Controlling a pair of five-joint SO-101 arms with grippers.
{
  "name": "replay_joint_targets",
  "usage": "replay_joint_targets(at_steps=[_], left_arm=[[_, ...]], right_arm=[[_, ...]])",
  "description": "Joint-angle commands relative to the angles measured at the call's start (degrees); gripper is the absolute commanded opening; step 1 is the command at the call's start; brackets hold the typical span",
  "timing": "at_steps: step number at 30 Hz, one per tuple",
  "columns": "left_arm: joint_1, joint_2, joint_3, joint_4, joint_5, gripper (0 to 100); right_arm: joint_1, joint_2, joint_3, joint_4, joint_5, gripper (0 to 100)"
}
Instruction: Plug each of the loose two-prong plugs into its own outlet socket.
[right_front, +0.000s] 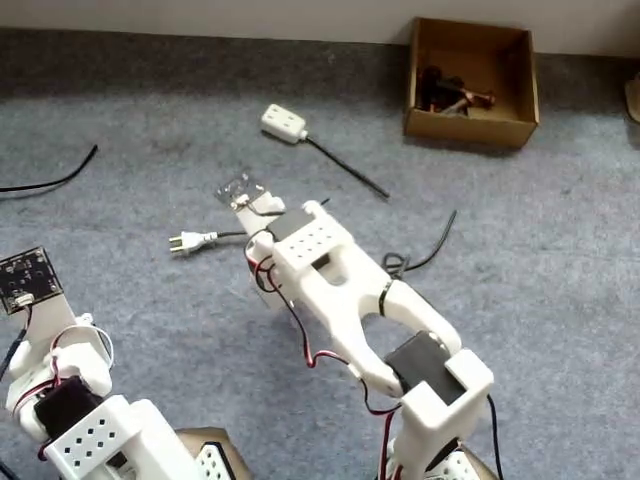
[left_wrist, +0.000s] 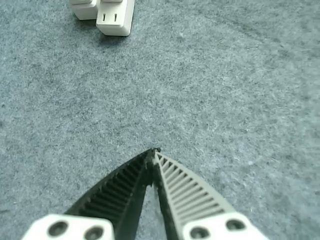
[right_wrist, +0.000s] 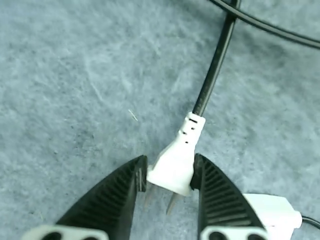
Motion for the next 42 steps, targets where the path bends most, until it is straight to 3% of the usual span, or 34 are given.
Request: replay_joint_targets(at_steps=[1,7,20,29,42], left_arm=[[1.19,-0.92,-0.40,-0.79,0.35,1],[1.19,-0.92,-0.40,-0.79,0.35,1],[1.19,-0.92,-0.48,-0.70,0.35,1],[5.32,-0.92,-0.40,-0.70,0.35,1],[5.93,-0.92,-0.31,-0.70,0.35,1]], right_arm=[[0.92,-4.97,-1.63,2.68,0.62,10.9],[3.38,-9.19,-1.63,6.46,0.88,10.9],[20.00,-14.90,-1.10,6.64,7.30,10.9],[23.34,-15.34,0.92,7.16,8.35,10.9],[39.25,-15.34,6.46,7.08,19.08,10.9]])
